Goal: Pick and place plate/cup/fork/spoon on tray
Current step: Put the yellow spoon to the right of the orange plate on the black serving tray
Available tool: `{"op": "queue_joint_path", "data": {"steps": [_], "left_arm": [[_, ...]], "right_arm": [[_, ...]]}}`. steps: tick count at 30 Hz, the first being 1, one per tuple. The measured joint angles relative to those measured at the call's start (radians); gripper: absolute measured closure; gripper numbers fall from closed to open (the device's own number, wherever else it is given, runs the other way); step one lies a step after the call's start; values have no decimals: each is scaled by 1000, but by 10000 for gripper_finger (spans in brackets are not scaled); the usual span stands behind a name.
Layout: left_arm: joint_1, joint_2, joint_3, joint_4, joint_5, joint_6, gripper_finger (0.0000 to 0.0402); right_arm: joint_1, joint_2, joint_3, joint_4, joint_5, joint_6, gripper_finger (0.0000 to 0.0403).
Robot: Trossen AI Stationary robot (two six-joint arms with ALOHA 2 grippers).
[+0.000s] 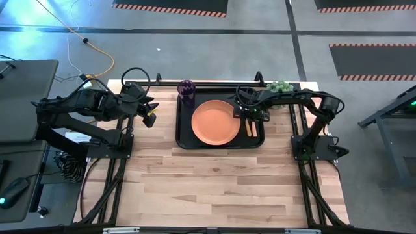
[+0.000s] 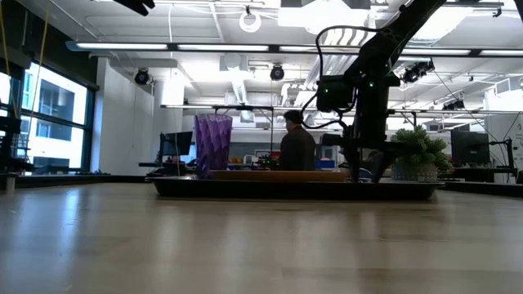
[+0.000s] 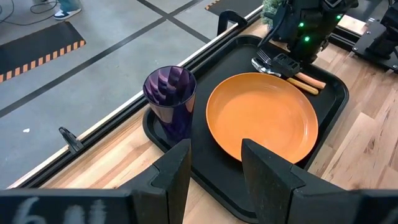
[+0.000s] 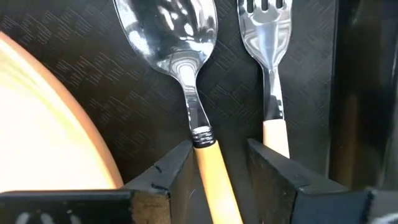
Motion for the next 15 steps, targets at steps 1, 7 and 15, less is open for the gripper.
{"op": "queue_joint_path", "data": {"steps": [1,7,15], "left_arm": [[0,0,0,0,0,0,268],[0,0,0,0,0,0,268],[0,0,0,0,0,-1,268]], "right_arm": [[0,0,0,0,-2,0,274],[7,0,0,0,-16,16,304],[11,0,0,4,-37,59,315]]}}
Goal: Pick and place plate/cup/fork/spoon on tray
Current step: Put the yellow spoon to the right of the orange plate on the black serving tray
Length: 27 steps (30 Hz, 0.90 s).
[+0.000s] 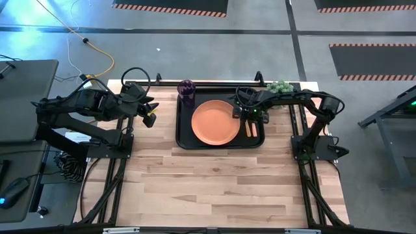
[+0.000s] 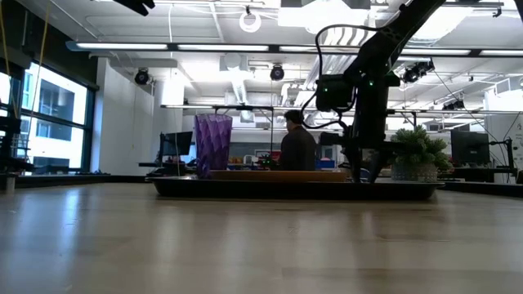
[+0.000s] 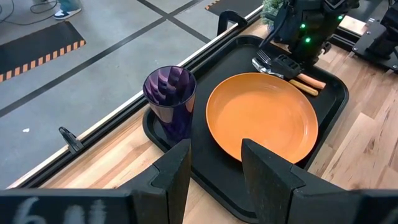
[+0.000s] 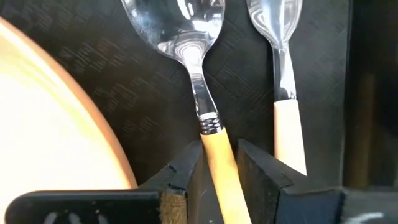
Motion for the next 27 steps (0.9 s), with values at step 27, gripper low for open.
{"op": "queue_joint_path", "data": {"steps": [27], "left_arm": [[0,0,0,0,31,-25,268]], "right_arm": [[0,0,0,26,7,114,315]]}}
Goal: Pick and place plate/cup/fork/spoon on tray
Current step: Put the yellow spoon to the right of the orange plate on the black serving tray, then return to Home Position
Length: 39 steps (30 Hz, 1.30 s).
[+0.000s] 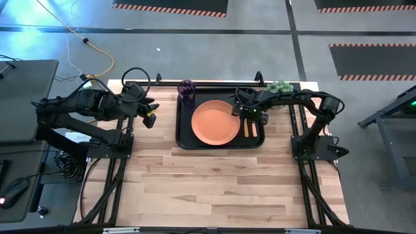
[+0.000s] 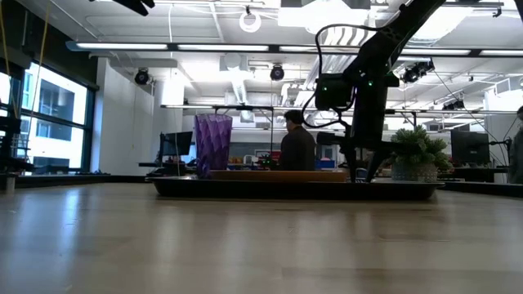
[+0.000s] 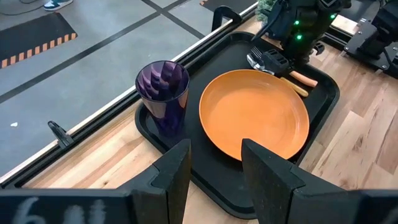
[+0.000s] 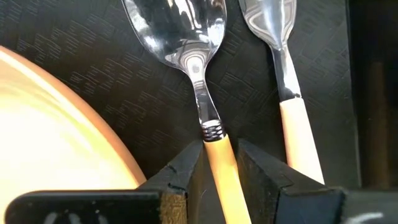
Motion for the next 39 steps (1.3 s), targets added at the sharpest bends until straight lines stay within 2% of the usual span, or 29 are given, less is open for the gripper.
{"op": "queue_joint_path", "data": {"steps": [32,39], "left_arm": [[0,0,0,0,24,0,268],[0,0,0,0,23,0,268]], "right_arm": [[0,0,0,0,-6,-27,315],[0,0,0,0,-6,-48,285]]}}
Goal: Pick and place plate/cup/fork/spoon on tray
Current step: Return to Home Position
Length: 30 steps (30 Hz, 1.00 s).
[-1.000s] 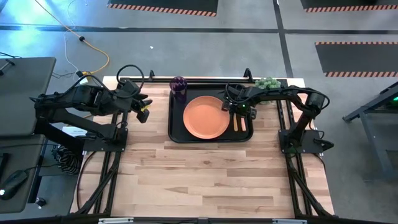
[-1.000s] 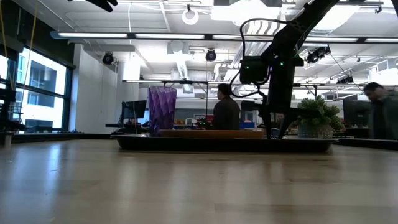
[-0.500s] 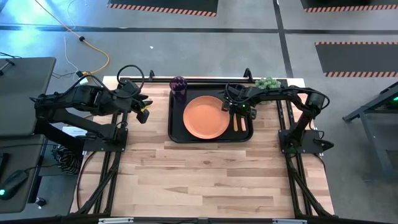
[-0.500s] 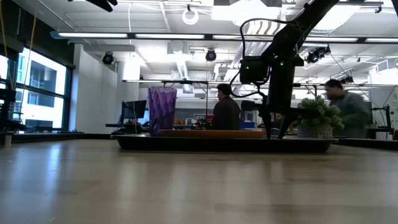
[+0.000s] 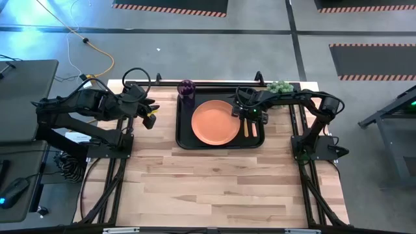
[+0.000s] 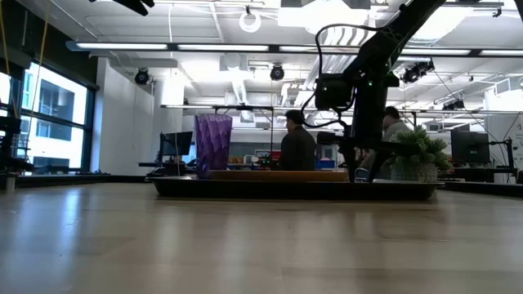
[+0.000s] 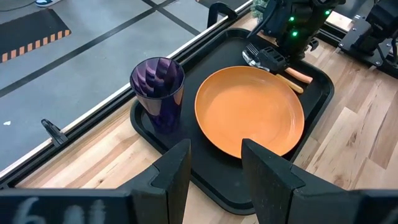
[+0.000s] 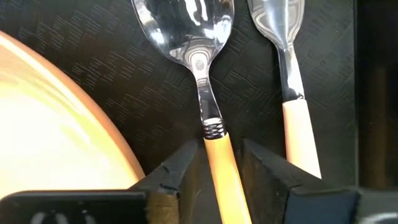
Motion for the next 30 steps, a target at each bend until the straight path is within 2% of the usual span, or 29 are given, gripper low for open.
{"op": "queue_joint_path", "data": {"steps": [8,20,30], "left_arm": [[0,0,0,0,0,0,268],[0,0,0,0,0,0,268],[0,0,0,0,-1,0,268]], "right_arm": [[-1,0,0,0,-28,4,257],[-1,-4,0,3,-15,-4,258],[0,-82,0,-14,35,3,258]]}}
